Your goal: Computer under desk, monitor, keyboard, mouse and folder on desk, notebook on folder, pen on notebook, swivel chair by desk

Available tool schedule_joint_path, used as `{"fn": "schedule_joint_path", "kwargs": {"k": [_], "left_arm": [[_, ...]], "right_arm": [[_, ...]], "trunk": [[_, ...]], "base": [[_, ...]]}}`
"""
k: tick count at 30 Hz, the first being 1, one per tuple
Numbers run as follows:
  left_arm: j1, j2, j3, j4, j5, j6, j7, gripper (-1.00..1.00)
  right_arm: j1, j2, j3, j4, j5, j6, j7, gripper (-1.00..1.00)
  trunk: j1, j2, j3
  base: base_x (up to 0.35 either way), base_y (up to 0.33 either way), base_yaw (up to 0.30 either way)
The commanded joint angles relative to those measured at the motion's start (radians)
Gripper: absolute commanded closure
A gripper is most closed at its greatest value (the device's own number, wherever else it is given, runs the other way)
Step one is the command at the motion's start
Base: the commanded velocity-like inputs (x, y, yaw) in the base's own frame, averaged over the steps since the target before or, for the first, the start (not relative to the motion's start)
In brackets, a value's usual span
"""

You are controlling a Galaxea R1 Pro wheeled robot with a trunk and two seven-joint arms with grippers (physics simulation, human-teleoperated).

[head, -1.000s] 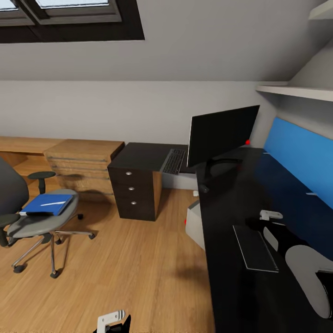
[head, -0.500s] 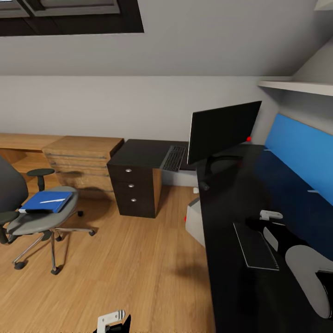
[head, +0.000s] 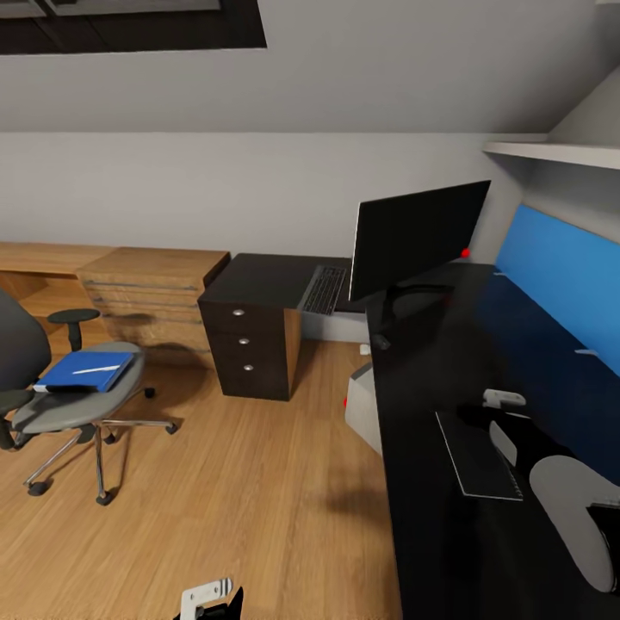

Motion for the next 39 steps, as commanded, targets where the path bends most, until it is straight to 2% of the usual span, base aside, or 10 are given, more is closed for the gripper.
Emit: {"fn": "schedule_joint_path", "kwargs": {"k": [1,15,30,39], "left_arm": [[0.0,0.0,-0.001,-0.001,0.01,0.004,0.0,-1.0],[0.0,0.0,0.0,0.001,0.01,0.004,0.001,-1.0],[0.0,0.0,0.0,0.001,0.009,0.004,0.001,-1.0],[0.0,0.0,0.0,0.001,0.009,0.005,0.001,-1.0]], "right_arm": [[0.001,0.001,0.002,0.013,-0.007,0.008,0.0,-1.0],[0.002,0.007,0.002,0.014,-0.005,0.008,0.002,-1.0],[0.002,0.007,0.003,0.014,-0.004,0.008,0.003,-1.0],[0.002,0.007,0.003,0.014,-0.004,0.008,0.003,-1.0]], "trunk": [[0.0,0.0,-0.001],[0.0,0.0,-0.002],[0.0,0.0,-0.002],[0.0,0.0,-0.002]], "base": [[0.0,0.0,0.0],[-0.008,0.0,0.0],[-0.157,0.0,0.0],[-0.278,0.0,0.0]]}}
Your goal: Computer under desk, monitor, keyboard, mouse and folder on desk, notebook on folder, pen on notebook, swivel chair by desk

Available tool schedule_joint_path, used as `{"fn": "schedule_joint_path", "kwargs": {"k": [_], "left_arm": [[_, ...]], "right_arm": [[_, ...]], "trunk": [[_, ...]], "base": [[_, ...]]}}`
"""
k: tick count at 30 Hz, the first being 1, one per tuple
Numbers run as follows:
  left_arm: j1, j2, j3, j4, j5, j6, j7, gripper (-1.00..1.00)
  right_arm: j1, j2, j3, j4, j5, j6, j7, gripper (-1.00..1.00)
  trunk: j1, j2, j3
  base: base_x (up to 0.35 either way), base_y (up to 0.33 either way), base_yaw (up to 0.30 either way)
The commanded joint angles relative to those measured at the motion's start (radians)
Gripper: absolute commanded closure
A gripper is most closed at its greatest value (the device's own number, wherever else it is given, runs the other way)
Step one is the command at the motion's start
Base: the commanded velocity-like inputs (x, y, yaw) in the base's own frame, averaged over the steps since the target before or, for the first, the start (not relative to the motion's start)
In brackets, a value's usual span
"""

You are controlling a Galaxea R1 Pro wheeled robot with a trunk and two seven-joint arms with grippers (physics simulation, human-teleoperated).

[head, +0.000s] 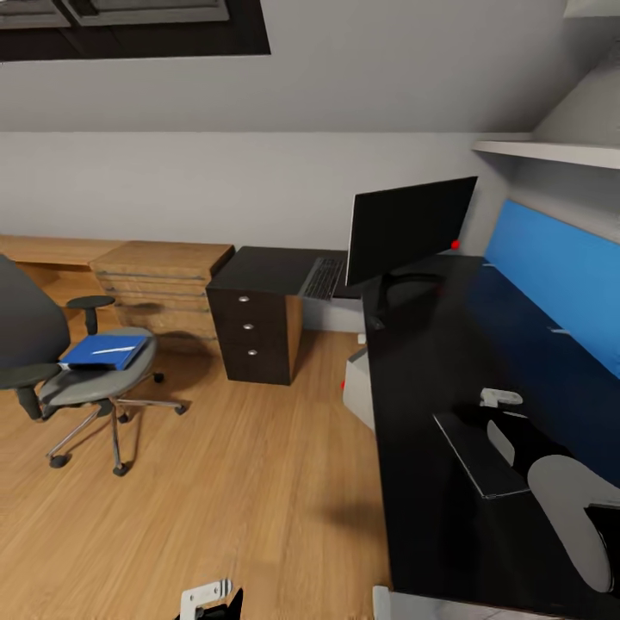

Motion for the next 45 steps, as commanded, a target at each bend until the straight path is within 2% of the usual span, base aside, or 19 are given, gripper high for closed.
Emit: {"fn": "schedule_joint_path", "kwargs": {"k": [1,35,45], "left_arm": [[0.0,0.0,-0.001,-0.002,0.01,0.004,0.0,-1.0],[0.0,-0.001,-0.001,-0.002,0.009,0.005,0.0,-1.0],[0.0,0.0,-0.001,-0.002,0.01,0.005,0.0,-1.0]], "right_arm": [[0.001,0.0,0.001,0.022,-0.005,0.009,0.0,-1.0],[0.001,0.001,0.001,0.022,-0.003,0.009,0.0,-1.0],[0.001,0.001,0.001,0.023,-0.003,0.009,0.0,-1.0]], "trunk": [[0.0,0.0,-0.001],[0.0,0.0,-0.001],[0.0,0.0,-0.001]], "base": [[-0.27,0.0,0.0],[-0.324,0.0,0.0],[-0.091,0.0,0.0]]}}
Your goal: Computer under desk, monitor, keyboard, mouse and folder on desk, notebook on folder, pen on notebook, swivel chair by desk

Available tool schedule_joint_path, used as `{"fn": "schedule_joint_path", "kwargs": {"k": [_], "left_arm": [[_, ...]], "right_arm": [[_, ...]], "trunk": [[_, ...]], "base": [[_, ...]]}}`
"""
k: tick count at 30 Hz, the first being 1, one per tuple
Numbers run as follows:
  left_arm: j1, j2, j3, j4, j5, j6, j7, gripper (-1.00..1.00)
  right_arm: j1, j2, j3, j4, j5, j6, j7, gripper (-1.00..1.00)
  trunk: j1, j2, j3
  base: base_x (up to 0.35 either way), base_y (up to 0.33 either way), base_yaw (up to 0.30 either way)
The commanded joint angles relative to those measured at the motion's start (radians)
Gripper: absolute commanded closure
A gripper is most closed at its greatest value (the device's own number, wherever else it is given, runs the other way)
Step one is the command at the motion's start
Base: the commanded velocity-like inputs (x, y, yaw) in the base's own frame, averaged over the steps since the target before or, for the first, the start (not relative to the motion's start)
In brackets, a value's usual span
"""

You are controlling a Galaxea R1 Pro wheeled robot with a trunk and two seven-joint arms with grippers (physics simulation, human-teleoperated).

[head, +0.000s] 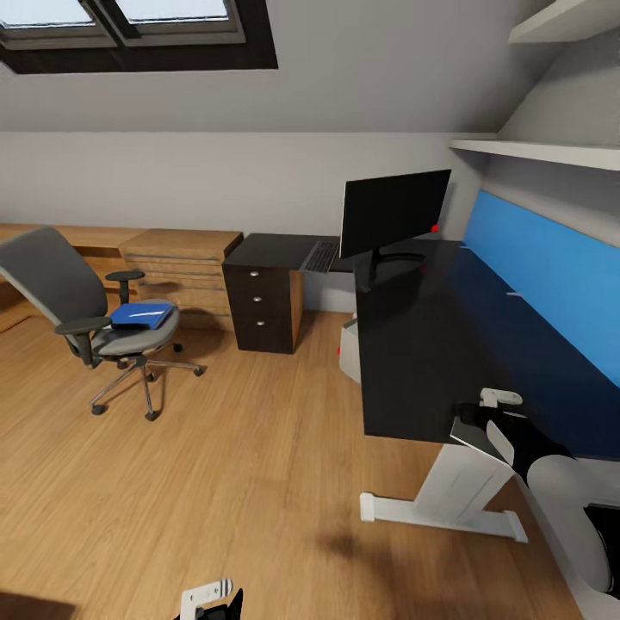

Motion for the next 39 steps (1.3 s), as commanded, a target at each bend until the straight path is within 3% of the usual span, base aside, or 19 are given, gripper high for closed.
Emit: {"fn": "schedule_joint_path", "kwargs": {"k": [1,22,39], "left_arm": [[0.0,0.0,-0.001,-0.002,0.01,0.004,0.0,-1.0],[0.0,0.0,-0.001,-0.002,0.011,0.004,0.0,-1.0],[0.0,-0.001,-0.002,-0.002,0.011,0.004,0.0,-1.0]], "right_arm": [[0.001,0.0,0.003,0.023,-0.003,0.009,0.001,-1.0],[0.001,0.002,0.003,0.022,-0.006,0.008,-0.005,-1.0],[0.001,0.003,0.003,0.021,-0.005,0.007,-0.006,-1.0]], "trunk": [[0.0,0.0,-0.001],[0.0,0.0,0.0],[0.0,0.0,0.023]], "base": [[-0.007,0.0,0.0],[-0.001,0.0,0.0],[0.0,0.0,0.0]]}}
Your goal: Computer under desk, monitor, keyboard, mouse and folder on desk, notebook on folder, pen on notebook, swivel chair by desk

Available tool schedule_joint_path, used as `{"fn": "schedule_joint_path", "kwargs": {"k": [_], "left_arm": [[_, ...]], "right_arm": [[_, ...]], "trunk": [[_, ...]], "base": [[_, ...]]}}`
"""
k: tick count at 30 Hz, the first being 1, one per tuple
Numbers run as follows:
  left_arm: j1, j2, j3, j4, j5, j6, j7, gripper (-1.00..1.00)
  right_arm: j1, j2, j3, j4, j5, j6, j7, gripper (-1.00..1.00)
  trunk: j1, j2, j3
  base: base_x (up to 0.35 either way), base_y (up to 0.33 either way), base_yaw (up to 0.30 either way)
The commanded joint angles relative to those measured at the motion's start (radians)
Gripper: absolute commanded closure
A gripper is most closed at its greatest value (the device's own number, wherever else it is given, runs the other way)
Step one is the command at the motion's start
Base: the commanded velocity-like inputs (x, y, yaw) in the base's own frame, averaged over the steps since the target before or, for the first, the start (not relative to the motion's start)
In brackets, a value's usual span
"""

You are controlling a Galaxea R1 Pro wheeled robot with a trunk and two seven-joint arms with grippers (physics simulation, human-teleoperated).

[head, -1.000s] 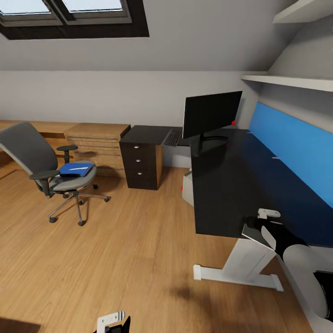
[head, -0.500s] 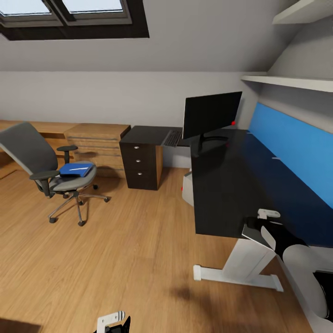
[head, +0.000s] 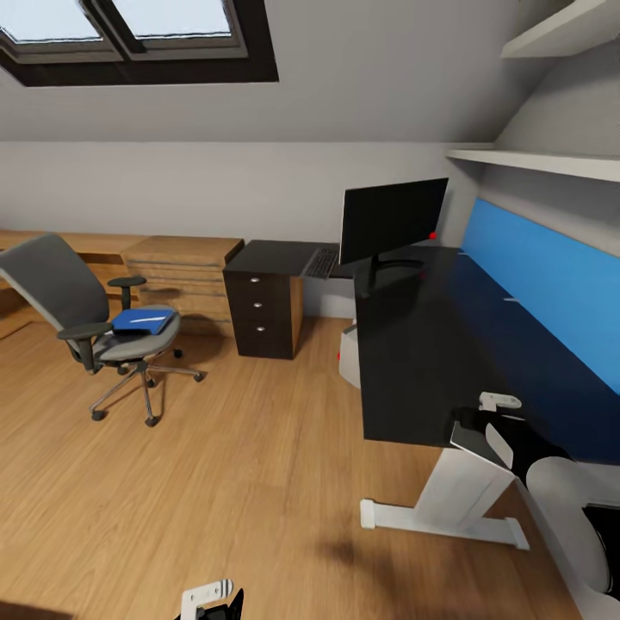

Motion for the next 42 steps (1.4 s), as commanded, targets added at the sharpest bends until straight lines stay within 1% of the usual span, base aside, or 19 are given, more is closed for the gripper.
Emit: {"fn": "schedule_joint_path", "kwargs": {"k": [1,19,33,38,42], "left_arm": [[0.0,0.0,-0.001,-0.002,0.01,0.004,0.0,-1.0],[0.0,0.0,-0.001,-0.002,0.01,0.004,0.0,-1.0],[0.0,0.0,-0.004,-0.002,0.01,0.004,0.0,-1.0],[0.0,0.0,-0.002,-0.001,0.01,0.004,0.0,-1.0],[0.0,0.0,-0.002,-0.001,0.01,0.004,0.0,-1.0]], "right_arm": [[0.0,0.0,-0.002,-0.002,-0.011,0.005,-0.001,-1.0],[0.0,0.011,-0.002,-0.002,-0.008,0.006,-0.001,-1.0],[0.0,0.01,-0.003,-0.01,-0.009,0.006,-0.001,-1.0],[0.0,0.004,-0.006,-0.057,-0.018,0.035,0.0,-1.0],[0.001,0.002,-0.007,-0.084,-0.02,0.075,0.0,-1.0]], "trunk": [[0.0,0.0,0.001],[0.0,0.0,0.029],[0.0,0.0,0.05],[0.0,0.0,0.057],[0.0,0.0,0.062]], "base": [[0.0,0.0,0.0],[0.0,0.0,0.0],[0.0,0.0,0.0],[0.0,0.0,0.0],[0.0,0.0,0.0]]}}
